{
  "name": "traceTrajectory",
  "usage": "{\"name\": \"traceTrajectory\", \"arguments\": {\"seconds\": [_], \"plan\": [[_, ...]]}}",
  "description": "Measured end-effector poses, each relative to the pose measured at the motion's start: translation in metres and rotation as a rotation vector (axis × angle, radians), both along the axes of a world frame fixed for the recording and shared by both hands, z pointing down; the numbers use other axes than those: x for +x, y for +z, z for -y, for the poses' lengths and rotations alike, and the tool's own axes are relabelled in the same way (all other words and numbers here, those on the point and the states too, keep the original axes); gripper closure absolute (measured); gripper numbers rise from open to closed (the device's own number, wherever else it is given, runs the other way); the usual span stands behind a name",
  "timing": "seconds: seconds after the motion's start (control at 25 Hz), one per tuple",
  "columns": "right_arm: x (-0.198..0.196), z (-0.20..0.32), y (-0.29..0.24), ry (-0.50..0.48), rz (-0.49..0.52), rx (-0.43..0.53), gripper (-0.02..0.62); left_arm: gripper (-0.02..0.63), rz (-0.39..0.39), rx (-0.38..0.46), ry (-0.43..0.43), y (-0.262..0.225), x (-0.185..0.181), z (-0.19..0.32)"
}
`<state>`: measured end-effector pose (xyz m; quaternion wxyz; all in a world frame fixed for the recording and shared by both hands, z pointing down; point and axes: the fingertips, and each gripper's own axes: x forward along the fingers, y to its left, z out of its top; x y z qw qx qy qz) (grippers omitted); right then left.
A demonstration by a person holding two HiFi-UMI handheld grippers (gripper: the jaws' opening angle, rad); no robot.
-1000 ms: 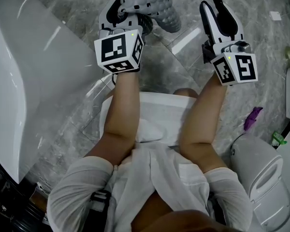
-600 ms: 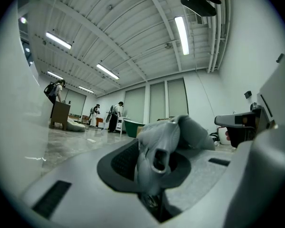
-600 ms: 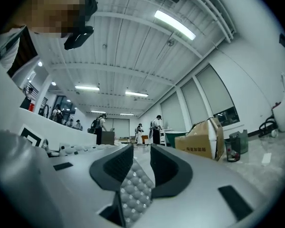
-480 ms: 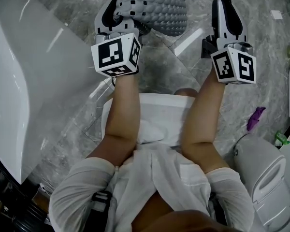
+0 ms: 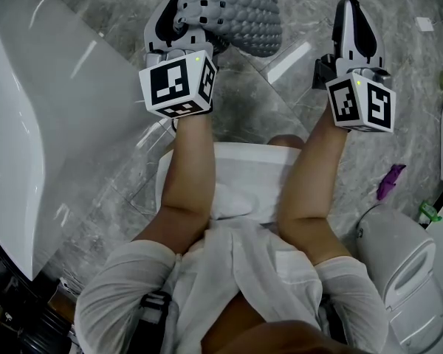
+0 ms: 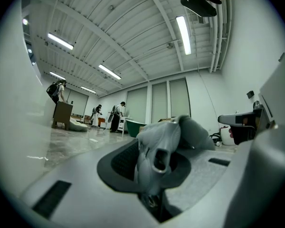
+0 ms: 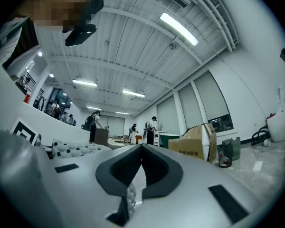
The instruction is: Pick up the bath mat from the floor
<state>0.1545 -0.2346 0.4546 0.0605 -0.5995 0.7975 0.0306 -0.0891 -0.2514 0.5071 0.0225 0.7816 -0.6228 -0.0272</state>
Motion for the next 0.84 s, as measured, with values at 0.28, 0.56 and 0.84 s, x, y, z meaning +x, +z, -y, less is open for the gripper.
{"name": "traceTrajectory", "arguments": {"seconds": [0.28, 0.56, 0.84], "plan": [[-0.0005, 0.0023, 0.0013, -0.001, -0.003, -0.002, 0.569, 0.549, 0.002, 0.002, 0.002, 0.0009, 0.0006, 0.0011], [0.0003, 0.0021, 0.0028, 0.001, -0.010, -0.004, 0.569, 0.549, -0.004, 0.005, -0.005, 0.0010, -0.0016, 0.0004], [0.0003, 0.0010, 0.0014, -0.003, -0.008, -0.003, 0.569, 0.549, -0.004, 0.008, -0.005, -0.0008, -0.0005, -0.0022]]}}
